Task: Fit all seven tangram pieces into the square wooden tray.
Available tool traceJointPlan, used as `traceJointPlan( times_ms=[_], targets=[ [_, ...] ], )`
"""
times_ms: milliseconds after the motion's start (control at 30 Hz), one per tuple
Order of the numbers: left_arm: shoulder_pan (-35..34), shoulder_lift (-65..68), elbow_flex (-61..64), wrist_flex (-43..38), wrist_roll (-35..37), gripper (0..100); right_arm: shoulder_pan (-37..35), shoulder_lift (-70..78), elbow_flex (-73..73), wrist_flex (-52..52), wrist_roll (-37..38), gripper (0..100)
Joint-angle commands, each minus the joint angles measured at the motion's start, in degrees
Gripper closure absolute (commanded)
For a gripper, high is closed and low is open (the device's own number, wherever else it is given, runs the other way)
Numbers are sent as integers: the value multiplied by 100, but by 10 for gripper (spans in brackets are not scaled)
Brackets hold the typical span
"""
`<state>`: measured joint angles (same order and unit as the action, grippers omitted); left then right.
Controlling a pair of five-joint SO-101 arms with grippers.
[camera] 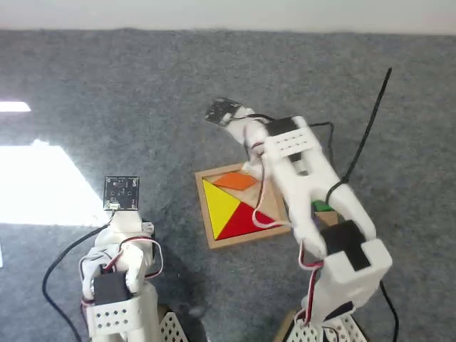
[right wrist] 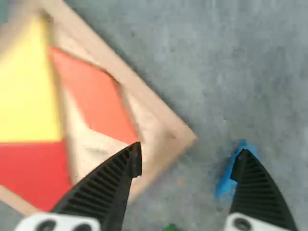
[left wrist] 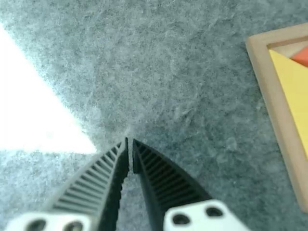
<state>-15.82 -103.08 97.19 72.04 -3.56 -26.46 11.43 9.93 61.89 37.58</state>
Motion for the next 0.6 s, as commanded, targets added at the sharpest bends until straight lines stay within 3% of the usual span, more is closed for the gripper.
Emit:
traceJointPlan(
  times_ms=[0, 200, 567],
  targets=[
    [-44, -105, -75, 18, 0, 986, -822, -163, 132, -242, -141, 700],
    [-44, -105, -75, 18, 0, 986, -813, 822, -220, -426, -149, 700],
    [-44, -105, -75, 18, 0, 986, -690, 998, -343, -251, -149, 727]
  ],
)
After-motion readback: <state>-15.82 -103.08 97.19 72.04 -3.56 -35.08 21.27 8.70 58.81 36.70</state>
